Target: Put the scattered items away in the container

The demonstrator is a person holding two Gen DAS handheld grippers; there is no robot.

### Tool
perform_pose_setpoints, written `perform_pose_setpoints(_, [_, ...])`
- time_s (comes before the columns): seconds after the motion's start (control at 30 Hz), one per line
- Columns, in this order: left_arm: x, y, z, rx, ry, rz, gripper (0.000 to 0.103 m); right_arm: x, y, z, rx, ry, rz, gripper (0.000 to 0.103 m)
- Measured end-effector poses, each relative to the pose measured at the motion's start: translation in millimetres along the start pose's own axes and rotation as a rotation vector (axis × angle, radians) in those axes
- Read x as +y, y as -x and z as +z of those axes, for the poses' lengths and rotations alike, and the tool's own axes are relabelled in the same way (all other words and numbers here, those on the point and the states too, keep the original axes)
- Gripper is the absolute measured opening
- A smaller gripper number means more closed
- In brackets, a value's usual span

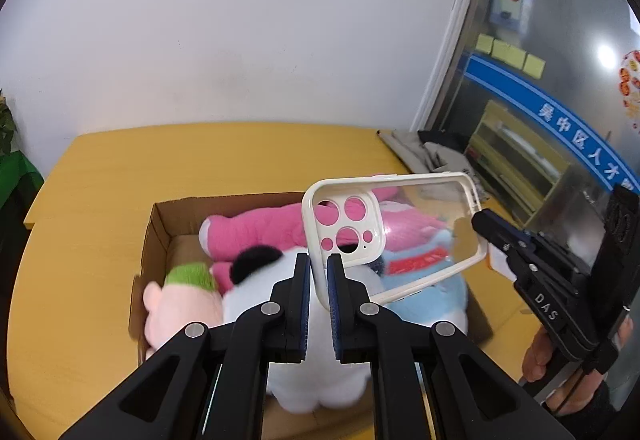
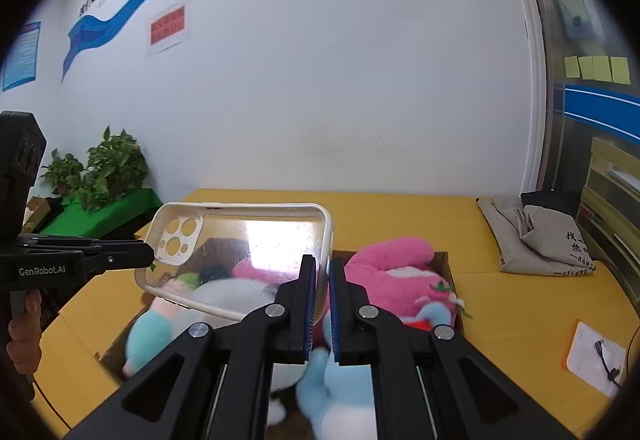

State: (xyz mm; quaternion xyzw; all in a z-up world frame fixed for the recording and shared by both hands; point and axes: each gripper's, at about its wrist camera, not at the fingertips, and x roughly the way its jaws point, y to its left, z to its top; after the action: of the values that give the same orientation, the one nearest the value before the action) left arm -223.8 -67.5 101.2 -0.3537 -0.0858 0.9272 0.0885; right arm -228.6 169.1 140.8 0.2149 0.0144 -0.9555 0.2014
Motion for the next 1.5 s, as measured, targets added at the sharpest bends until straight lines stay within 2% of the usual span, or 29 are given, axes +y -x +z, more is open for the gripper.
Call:
perform_pose_setpoints(0.1, [11.1,-40.6,17.0,0.056,0.008,0.011,0.008,-9.6,-39.4,7.7,0.038,-0.009,-0.014,0.006])
perform_pose_setpoints(0.17, [21.4,-68.4,24.1,0.096,0.031,0.016,0.008,-18.9,-71.5,7.7,0.097,-0.038,-0.003,0.006])
perform_pose_setpoints(0.33, [36.7,-135.2,17.6,0.219,0.076,0.049,0.008,-31.8,-134.0,-18.1,0.247,-0.079,-0.020,0.006])
perform_pose_setpoints(0.47, [37.0,-145.4,9.5,0.222,0.093,0.042,0.008,-39.8,-161.0,-46.3,0.345,-0.099,-0.032,0.006])
perform_pose_setpoints(0.5, [37.2,-141.9,9.3,0.219,0.096,0.033,0.010,-40.2,-160.0,-48.6,0.351,-0.097,-0.025,0.007])
perform_pose_setpoints(0.53, [38.0,-137.3,9.1,0.213,0.097,0.032,0.018,-39.9,-154.7,-48.4,0.339,-0.095,-0.020,0.008])
perform_pose_setpoints(0.57, [39.9,-129.6,9.0,0.199,0.096,0.037,0.026,-39.7,-146.8,-46.6,0.326,-0.092,-0.023,0.019])
perform_pose_setpoints(0.6, [41.1,-120.2,7.7,0.181,0.095,0.050,0.048,-39.9,-140.2,-40.9,0.312,-0.091,-0.030,0.029])
perform_pose_setpoints(0.63, [41.9,-105.7,4.8,0.151,0.090,0.072,0.065,-42.1,-127.2,-37.3,0.285,-0.095,-0.032,0.053])
perform_pose_setpoints(0.67, [42.3,-87.7,-0.5,0.112,0.077,0.094,0.068,-45.9,-106.2,-35.0,0.245,-0.102,-0.030,0.074])
perform_pose_setpoints(0.7, [43.3,-74.3,-6.9,0.089,0.061,0.104,0.068,-50.4,-88.4,-32.9,0.212,-0.110,-0.029,0.080])
perform_pose_setpoints(0.77, [46.8,-48.8,-28.0,0.064,0.039,0.113,0.068,-61.6,-48.3,-37.4,0.157,-0.125,-0.015,0.080])
perform_pose_setpoints(0.83, [51.8,-35.1,-53.8,0.077,0.044,0.129,0.068,-68.4,-17.4,-53.3,0.154,-0.121,0.001,0.080])
perform_pose_setpoints(0.93, [56.5,-23.5,-101.7,0.115,0.045,0.162,0.068,-70.2,7.7,-87.8,0.202,-0.087,-0.043,0.080])
perform_pose_setpoints(1.03, [55.2,-16.7,-130.2,0.108,0.031,0.201,0.069,-72.6,12.6,-126.7,0.285,-0.102,-0.081,0.080])
perform_pose_setpoints(1.1, [58.7,-15.4,-141.1,0.126,0.072,0.202,0.069,-74.3,6.2,-145.1,0.343,-0.117,-0.091,0.081])
perform_pose_setpoints(1.17, [63.8,-14.0,-150.3,0.150,0.117,0.189,0.068,-63.0,4.5,-151.7,0.354,-0.036,-0.145,0.079])
perform_pose_setpoints(1.27, [55.1,-6.3,-161.5,0.149,0.061,0.208,0.068,-55.6,10.0,-149.5,0.372,-0.029,-0.175,0.079])
perform_pose_setpoints(1.5, [44.8,12.0,-177.2,0.152,0.071,0.232,0.068,-48.2,34.3,-156.4,0.371,-0.029,-0.184,0.080])
